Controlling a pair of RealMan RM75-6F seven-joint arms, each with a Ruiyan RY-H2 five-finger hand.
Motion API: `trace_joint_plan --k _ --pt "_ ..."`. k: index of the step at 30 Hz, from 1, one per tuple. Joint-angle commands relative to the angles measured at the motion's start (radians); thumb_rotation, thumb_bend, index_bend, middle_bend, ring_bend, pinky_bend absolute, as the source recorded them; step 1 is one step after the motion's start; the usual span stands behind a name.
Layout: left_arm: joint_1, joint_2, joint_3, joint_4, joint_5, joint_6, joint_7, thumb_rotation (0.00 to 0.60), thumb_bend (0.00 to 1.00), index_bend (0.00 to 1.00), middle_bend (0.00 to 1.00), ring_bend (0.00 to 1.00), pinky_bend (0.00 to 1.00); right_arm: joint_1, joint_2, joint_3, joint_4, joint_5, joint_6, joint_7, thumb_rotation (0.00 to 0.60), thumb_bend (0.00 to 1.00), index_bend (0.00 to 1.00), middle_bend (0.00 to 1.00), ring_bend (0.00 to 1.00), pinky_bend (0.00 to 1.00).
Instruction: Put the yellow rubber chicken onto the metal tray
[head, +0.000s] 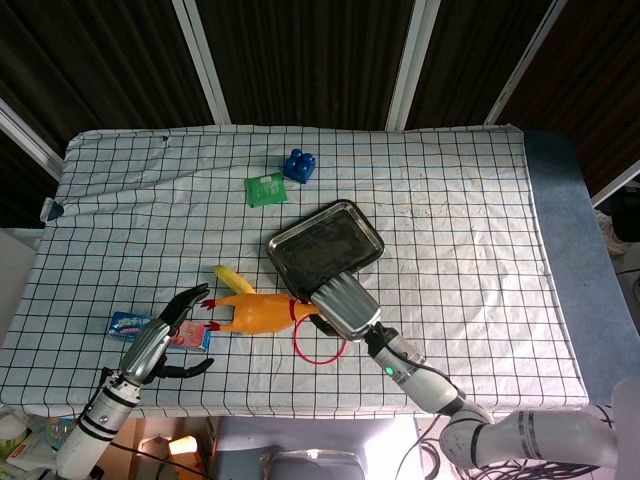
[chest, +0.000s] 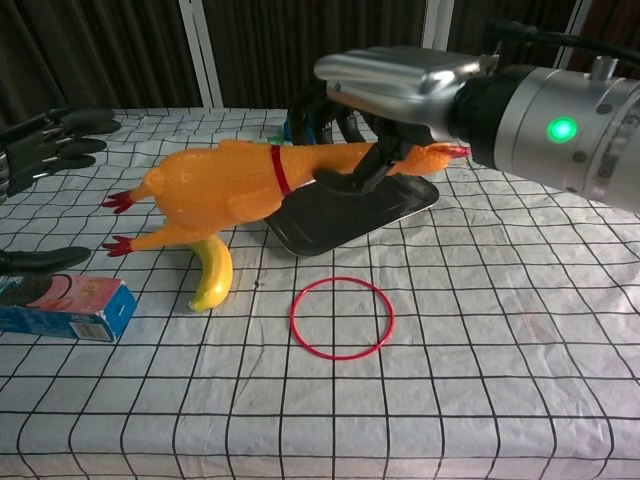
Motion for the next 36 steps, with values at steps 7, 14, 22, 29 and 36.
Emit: trace_joint_plan --k 7,14,22,29,36 --pt "-0.029 -0.062 -0.028 0.005 -0.058 -0.028 0.005 0.6 0.22 0.0 0.0 0.0 0.14 0.087 -0.105 0.028 0.008 0.152 0.025 -0.076 0.6 0.49 0.97 0.76 0.61 0.78" --pt "-0.029 -0.107 -0.053 -0.01 -0.139 -0.047 0.073 0.6 0.23 0.1 0.25 0.23 0.51 0.117 -0.147 0.024 0.017 0.18 0.071 -0.102 0.6 0.49 0.97 0.76 0.61 0.78" --pt "-0.012 -0.14 -0.066 -0.042 -0.21 -0.048 0.137 0.6 0.59 0.68 0.82 0.79 1.0 0.128 -0.152 0.013 0.009 0.192 0.122 -0.126 0.6 0.49 0.97 0.76 0.61 0.78" --pt "0.017 -0.187 -0.092 -0.054 -0.238 0.021 0.237 0.6 0.82 0.8 0.96 0.95 1.0 0.131 -0.144 0.0 0.003 0.194 0.141 -0.129 0.6 0.49 0.97 0.76 0.61 0.78" --pt "0.012 -0.167 -0.08 -0.062 -0.226 -0.006 0.198 0.6 0.71 0.76 0.92 0.88 1.0 0.134 -0.137 -0.008 0.008 0.192 0.151 -0.119 0.6 0.49 0.97 0.76 0.61 0.78"
